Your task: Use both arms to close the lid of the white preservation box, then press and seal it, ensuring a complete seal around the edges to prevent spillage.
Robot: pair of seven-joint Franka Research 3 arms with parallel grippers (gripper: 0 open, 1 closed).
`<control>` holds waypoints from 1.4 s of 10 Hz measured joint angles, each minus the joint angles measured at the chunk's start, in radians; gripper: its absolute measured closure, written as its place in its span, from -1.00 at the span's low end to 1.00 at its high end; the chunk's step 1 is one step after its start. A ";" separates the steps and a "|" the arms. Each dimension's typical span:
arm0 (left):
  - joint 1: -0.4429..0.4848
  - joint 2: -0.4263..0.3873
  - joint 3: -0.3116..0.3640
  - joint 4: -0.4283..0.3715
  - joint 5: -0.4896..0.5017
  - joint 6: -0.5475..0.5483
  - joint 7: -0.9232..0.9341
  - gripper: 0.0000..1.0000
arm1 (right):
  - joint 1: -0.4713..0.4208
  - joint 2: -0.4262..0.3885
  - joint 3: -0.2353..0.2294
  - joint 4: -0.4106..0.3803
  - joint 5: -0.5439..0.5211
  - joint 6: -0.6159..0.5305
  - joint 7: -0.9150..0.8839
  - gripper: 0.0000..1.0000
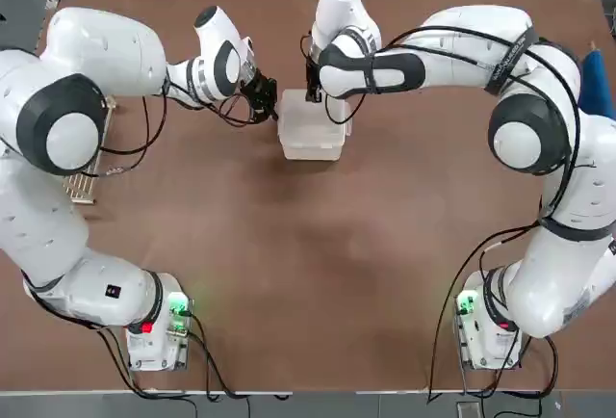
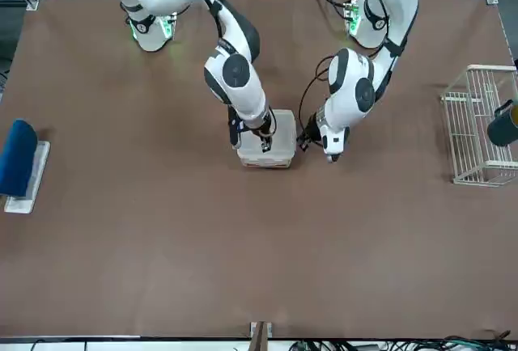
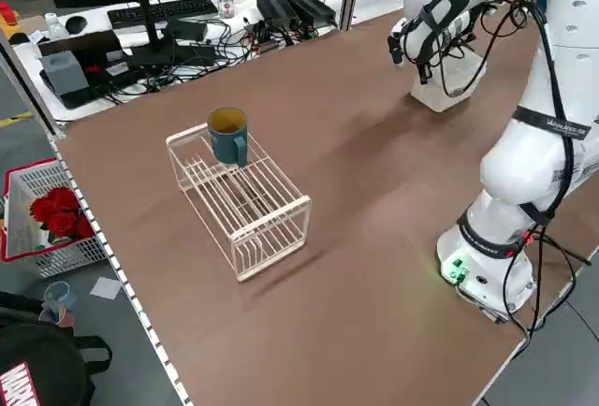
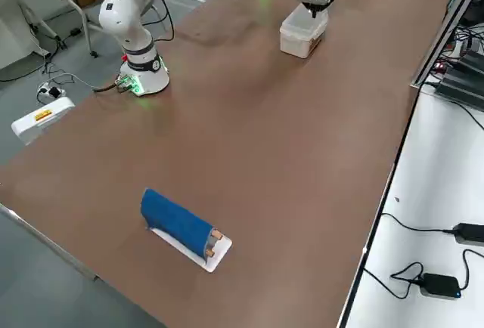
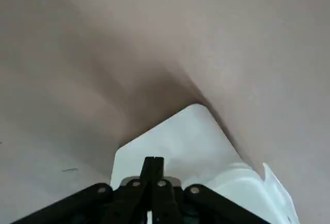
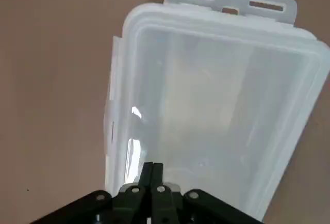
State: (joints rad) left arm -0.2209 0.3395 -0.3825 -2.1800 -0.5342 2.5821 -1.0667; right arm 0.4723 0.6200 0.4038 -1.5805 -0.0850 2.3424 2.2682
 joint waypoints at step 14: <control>-0.018 0.015 0.001 0.004 -0.026 0.028 -0.003 0.98 | 0.000 0.001 0.000 0.000 -0.001 0.000 0.001 0.98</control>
State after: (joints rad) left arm -0.2384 0.3548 -0.3811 -2.1755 -0.5603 2.6099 -1.0699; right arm 0.4725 0.6209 0.4039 -1.5805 -0.0864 2.3424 2.2687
